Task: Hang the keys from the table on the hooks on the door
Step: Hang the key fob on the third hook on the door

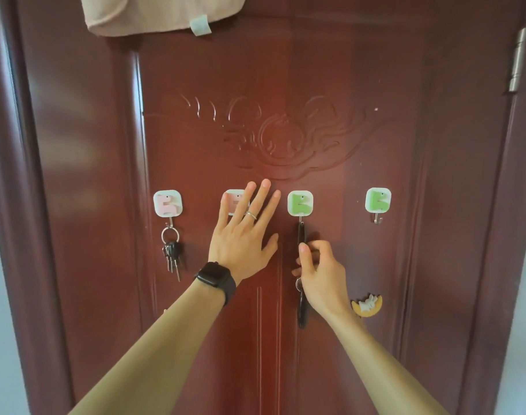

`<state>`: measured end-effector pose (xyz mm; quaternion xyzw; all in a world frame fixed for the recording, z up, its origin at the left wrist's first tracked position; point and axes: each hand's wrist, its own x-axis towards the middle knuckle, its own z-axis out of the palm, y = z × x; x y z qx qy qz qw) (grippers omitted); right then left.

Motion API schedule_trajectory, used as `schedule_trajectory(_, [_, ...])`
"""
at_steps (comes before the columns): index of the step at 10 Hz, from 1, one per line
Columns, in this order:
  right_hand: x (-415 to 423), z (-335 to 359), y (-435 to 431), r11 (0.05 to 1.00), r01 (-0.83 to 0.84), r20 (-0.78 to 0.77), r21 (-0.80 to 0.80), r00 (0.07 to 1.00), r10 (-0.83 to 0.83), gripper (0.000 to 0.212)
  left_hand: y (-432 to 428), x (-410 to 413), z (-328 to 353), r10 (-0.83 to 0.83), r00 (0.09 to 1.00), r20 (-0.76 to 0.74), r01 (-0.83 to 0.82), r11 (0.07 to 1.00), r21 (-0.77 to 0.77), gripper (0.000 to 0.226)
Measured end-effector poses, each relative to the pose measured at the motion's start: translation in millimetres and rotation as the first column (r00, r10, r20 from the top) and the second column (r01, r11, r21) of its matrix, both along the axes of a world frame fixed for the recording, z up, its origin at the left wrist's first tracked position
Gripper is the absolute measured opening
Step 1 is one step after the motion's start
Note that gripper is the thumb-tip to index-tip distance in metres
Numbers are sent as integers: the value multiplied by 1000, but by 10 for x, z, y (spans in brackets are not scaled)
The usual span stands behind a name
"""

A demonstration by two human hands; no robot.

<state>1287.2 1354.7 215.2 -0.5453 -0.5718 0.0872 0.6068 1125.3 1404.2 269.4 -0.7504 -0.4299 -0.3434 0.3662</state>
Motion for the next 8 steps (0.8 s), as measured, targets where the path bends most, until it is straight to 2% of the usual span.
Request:
schedule_trajectory(1, [-10,-110,-19,988,149,170,50,973,-155,19,-51,-22,16,-30,1000,0,30,999,-28,77])
schedule_trajectory(2, [-57,-125,-95,958,275,278,84,917,-287,31,-150,-208,14,-75,995,73,78,996,-38,74])
schedule_trajectory(3, [-158,-78,-179,891,340,346,299,832,-434,41,-201,-585,-1,-107,960,258,113,994,-9,71])
schedule_trajectory(4, [-357,-9,-169,887,208,437,413,809,-393,34,-183,-1060,-9,-86,902,424,72,996,50,69])
schedule_trajectory(5, [-565,-1,-10,897,87,547,432,766,-337,42,-93,-1469,-55,-5,814,580,18,1000,-16,65])
schedule_trajectory(6, [-688,-43,191,924,125,671,362,653,-351,65,43,-1740,-183,94,823,560,-29,992,-124,61])
schedule_trajectory(7, [-749,-109,284,933,183,720,310,596,-356,83,155,-1850,-289,125,862,492,-60,988,-146,60])
schedule_trajectory(8, [-710,-97,290,916,187,736,355,547,-398,80,199,-1864,-271,144,874,465,-87,986,-143,58])
